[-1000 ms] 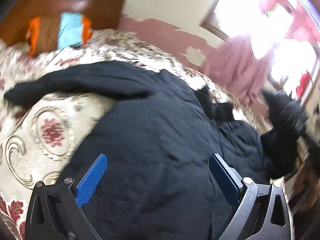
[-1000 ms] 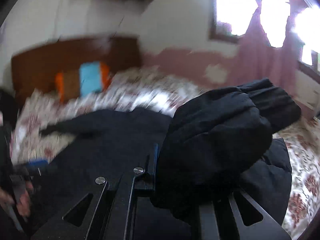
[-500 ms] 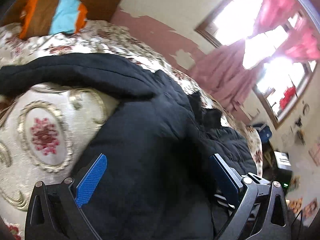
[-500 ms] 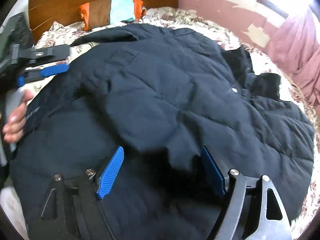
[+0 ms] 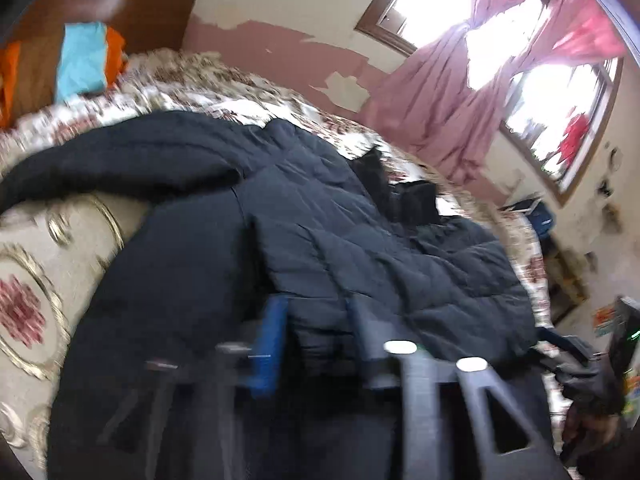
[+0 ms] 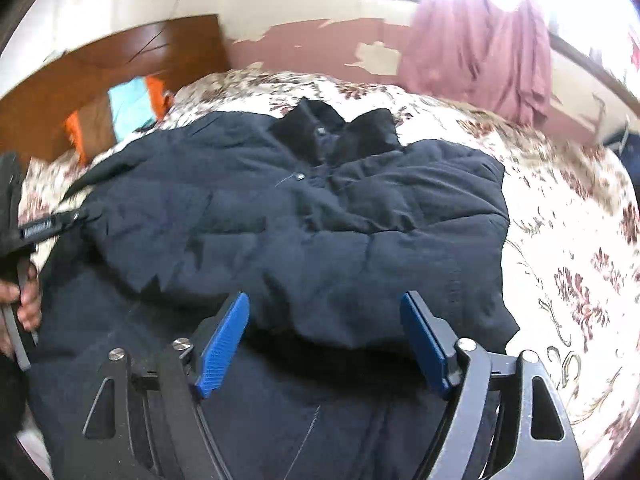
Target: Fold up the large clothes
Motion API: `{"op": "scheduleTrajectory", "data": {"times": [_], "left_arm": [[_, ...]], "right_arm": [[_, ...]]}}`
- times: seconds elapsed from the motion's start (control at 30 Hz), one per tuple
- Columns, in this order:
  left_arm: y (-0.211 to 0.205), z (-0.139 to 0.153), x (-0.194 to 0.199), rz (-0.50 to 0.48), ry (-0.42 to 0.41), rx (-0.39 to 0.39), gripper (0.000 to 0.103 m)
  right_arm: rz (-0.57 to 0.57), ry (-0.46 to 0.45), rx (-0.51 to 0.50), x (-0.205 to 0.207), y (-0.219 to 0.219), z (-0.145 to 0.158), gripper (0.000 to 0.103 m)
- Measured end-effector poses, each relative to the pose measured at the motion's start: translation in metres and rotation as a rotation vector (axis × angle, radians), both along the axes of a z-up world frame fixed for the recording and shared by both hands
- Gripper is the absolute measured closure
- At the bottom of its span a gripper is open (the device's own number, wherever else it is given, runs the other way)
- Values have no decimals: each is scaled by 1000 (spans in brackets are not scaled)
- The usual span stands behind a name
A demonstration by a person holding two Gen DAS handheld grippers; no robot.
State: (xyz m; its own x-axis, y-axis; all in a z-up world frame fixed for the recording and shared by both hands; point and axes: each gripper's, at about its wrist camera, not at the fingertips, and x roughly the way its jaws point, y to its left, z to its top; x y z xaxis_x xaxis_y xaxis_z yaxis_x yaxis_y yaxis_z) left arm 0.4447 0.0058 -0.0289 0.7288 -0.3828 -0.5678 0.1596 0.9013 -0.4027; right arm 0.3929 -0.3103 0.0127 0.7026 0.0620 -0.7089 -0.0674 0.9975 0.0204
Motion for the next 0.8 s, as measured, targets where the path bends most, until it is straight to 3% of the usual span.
{"op": "scheduleTrajectory", "data": {"times": [0.03,0.13,0.3,0.4,0.6,0.7,0.8], "left_arm": [[2,2,-2,7,-19,5,95],[10,8,-5,31,-65,-4,98],[11,17,-11,145,-126,141,98],[16,14,-6,150,-95,171,98],[35,11,-1,104,-33,81,94],[51,13,-3,105,-17,46,81],[76,14,-5,122,-9,-41,70]], "right_arm": [[-4,0,9,4,-2,-1,46],[15,7,44,20,6,-7,48],[81,53,88,60,41,-25,48],[123,114,36,92,72,-45,48],[99,207,-33,120,95,-83,47],[95,198,-28,119,97,-86,45],[93,180,-33,113,99,-81,44]]}}
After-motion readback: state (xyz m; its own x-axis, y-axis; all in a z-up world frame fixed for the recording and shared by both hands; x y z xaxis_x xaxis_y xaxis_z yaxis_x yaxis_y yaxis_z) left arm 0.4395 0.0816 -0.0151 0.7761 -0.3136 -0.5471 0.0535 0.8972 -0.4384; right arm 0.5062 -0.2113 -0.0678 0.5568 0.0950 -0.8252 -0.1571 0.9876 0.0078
